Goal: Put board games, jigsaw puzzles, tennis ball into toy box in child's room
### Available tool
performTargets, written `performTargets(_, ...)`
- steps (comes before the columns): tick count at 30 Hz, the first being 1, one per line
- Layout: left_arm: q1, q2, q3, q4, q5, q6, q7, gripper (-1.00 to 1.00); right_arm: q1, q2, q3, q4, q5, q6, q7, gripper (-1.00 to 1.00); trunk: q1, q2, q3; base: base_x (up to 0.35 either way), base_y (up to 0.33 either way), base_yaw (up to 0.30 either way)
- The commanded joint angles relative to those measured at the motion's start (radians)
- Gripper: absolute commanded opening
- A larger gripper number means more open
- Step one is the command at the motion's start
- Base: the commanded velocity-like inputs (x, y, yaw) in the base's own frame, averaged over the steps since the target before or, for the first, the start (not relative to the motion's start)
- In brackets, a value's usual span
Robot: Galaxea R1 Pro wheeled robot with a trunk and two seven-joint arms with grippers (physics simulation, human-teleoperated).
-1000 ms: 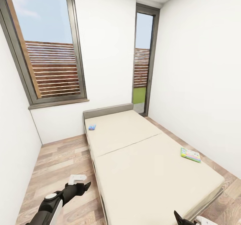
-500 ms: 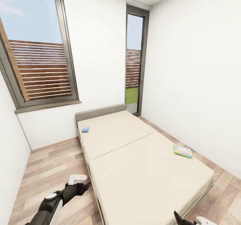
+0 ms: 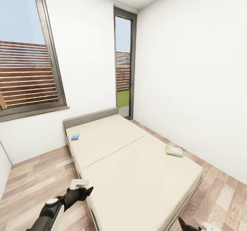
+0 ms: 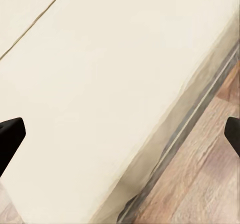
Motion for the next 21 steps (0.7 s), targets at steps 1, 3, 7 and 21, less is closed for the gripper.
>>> performTargets(1,-0.001,0.0,0.002,-0.001,0.001,0.007,-0.005,1.0,0.0,0.001,-0.003,-0.002,-0.008,0.008,0.004,1.0,0.0,-0.002,-0.001,0.0,0.02,-0.257)
performTargets(3,-0.001,0.0,0.002,-0.001,0.001,0.006,-0.006,1.0,-0.001,0.001,-0.003,-0.002,-0.008,0.008,0.005,1.0,0.0,-0.002,0.0,0.0,0.014,-0.257)
performTargets(7,-0.001,0.0,0.002,-0.001,0.0,0.006,-0.006,1.0,-0.001,0.001,-0.003,-0.002,-0.008,0.008,0.004,1.0,0.0,-0.002,0.003,0.0,0.014,-0.257)
performTargets(21,-0.001,-0.001,0.002,-0.001,0.001,0.006,-0.006,1.0,-0.001,0.001,-0.003,-0.002,-0.007,0.008,0.005,1.0,0.0,-0.002,0.007,0.0,0.124,-0.146)
